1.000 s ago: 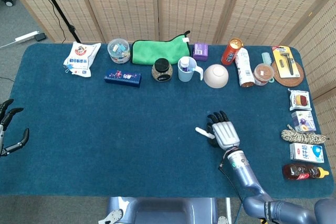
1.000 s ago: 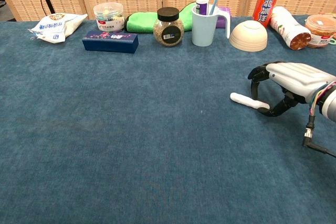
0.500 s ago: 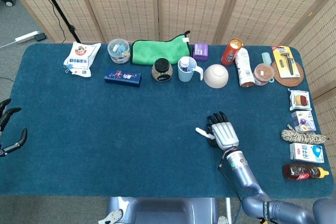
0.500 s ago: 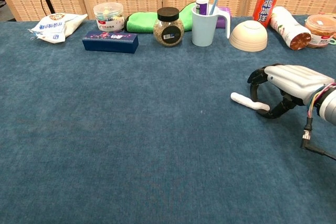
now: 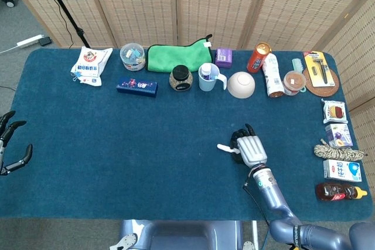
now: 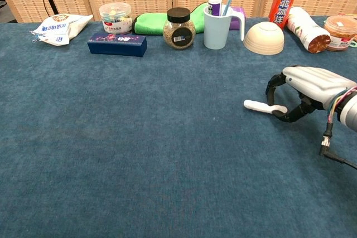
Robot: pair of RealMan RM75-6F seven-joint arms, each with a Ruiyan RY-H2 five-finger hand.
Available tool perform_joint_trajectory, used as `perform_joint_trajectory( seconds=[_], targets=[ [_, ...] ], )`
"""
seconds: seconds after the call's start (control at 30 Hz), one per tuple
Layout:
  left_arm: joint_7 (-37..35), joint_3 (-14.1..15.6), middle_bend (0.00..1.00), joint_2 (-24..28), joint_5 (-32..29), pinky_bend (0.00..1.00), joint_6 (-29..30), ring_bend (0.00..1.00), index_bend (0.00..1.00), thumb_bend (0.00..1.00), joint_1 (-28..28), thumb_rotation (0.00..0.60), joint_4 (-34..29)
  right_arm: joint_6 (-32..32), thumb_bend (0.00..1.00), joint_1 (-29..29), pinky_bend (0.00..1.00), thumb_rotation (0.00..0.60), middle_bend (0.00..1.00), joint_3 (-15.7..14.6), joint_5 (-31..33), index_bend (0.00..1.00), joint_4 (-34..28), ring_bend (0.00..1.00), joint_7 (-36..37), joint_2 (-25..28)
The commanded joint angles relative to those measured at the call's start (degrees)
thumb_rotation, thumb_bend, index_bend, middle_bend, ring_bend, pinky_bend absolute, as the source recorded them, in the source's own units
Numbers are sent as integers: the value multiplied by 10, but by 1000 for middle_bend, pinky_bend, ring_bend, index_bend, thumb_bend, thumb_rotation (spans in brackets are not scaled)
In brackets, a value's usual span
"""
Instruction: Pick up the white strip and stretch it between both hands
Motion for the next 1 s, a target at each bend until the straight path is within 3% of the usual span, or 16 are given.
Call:
perform_joint_trajectory(
  seconds=[0.03, 0.4, 0.57, 0.93, 1.0],
  targets=[
    [5, -1, 99, 0, 7, 82, -4, 104, 241, 401, -6, 201, -3, 2, 574, -5, 0, 600, 310, 6, 4, 643, -34, 206, 12, 21],
    [31, -3, 99, -10, 61, 82, -46, 105, 331, 401, -54, 208, -20, 7, 575, -13, 0, 600, 310, 31, 17, 642, -170, 212, 41, 106],
    [52, -7, 99, -27, 87, 82, -70, 104, 388, 401, -85, 258, -30, 11, 575, -12, 0, 600, 310, 40, 18, 642, -221, 212, 46, 132],
    [79, -21, 90, -78, 88, 82, -126, 102, 395, 399, -145, 279, -46, 14, 577, -3, 0, 600, 310, 52, 28, 642, -296, 212, 54, 160],
    [86, -27, 90, -94, 78, 82, -138, 101, 424, 400, -158, 306, -46, 16, 576, -2, 0, 600, 310, 54, 29, 642, -312, 212, 56, 165]
  ],
)
